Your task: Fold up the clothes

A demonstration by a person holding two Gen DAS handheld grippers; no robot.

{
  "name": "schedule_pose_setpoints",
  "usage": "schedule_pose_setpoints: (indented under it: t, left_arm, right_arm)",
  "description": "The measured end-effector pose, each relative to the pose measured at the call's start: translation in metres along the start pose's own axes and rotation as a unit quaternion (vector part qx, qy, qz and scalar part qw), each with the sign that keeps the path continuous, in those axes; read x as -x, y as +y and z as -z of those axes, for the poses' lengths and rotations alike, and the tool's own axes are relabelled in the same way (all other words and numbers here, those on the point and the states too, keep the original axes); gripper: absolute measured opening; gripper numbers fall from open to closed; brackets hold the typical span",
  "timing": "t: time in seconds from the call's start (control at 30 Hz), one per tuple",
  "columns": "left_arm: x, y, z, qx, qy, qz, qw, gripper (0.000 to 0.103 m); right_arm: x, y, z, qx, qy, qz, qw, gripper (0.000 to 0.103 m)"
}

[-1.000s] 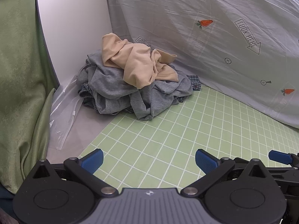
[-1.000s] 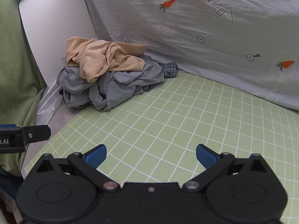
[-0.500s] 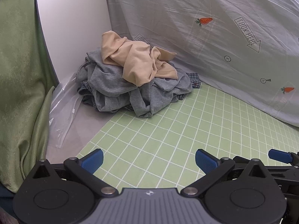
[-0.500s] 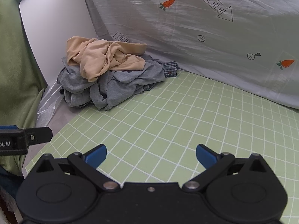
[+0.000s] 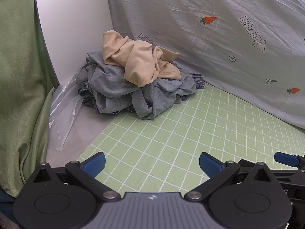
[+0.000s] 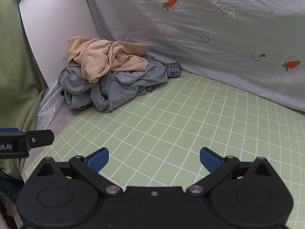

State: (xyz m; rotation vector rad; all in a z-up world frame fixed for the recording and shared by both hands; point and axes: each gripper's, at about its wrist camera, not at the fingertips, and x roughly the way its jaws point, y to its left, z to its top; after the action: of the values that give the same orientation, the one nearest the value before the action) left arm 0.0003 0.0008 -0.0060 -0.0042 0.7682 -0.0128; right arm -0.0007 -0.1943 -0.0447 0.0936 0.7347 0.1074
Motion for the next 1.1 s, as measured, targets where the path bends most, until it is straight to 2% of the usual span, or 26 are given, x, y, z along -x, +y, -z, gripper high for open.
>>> schedule_pose_setpoints:
  t: [0.83, 1.1]
  left_arm:
    - [0.000, -0.001, -0.006, -0.002, 0.004, 0.003, 1.0000, 0.103]
    - [-0.006, -0.008, -0.016, 0.003, 0.002, 0.012, 0.9999, 0.103]
  right_arm:
    - [0.003, 0.002, -0.003, 0.005, 0.002, -0.006, 1.000, 0.103]
    - [0.003, 0.003, -0.013, 0.014, 0.003, -0.015, 1.000, 0.103]
